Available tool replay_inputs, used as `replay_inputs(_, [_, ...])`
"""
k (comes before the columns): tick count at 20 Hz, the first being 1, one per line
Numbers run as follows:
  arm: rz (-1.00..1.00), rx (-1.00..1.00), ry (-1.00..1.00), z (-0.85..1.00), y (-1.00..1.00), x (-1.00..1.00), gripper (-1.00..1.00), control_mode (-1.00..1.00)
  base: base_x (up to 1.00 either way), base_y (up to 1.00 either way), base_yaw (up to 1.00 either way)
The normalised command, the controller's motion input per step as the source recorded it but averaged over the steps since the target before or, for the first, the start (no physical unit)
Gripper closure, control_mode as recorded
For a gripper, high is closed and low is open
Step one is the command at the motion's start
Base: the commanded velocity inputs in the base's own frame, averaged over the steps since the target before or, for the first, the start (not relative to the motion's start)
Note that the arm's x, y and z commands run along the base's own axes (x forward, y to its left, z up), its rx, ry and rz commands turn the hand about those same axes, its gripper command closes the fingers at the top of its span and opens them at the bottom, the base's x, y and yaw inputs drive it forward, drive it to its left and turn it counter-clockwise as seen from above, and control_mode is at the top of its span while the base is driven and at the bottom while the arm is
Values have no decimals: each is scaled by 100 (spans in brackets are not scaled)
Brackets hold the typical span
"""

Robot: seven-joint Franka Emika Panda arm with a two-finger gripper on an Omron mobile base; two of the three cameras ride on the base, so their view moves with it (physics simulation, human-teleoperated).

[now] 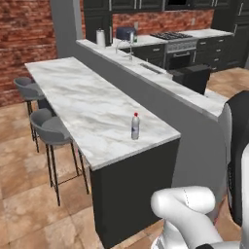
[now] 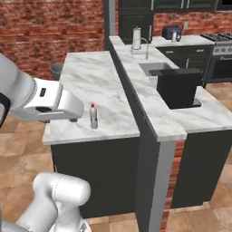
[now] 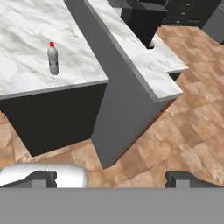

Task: Move the drinks to the dining counter.

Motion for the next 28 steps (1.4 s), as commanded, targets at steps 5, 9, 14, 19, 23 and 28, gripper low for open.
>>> replay_inputs(5, [0,0,0,0,0,0,-100,100,-11,-100,0])
replay_inputs(9, [0,0,0,0,0,0,-100,100,61,-100,8])
replay_inputs(14, [0,0,0,0,0,0,-100,100,81,-100,14])
replay_inputs(19, [0,0,0,0,0,0,-100,100,83,-100,12])
replay_inputs(23, [0,0,0,0,0,0,-100,100,80,-100,9])
replay_inputs(28, [0,0,0,0,0,0,-100,100,31,-100,2])
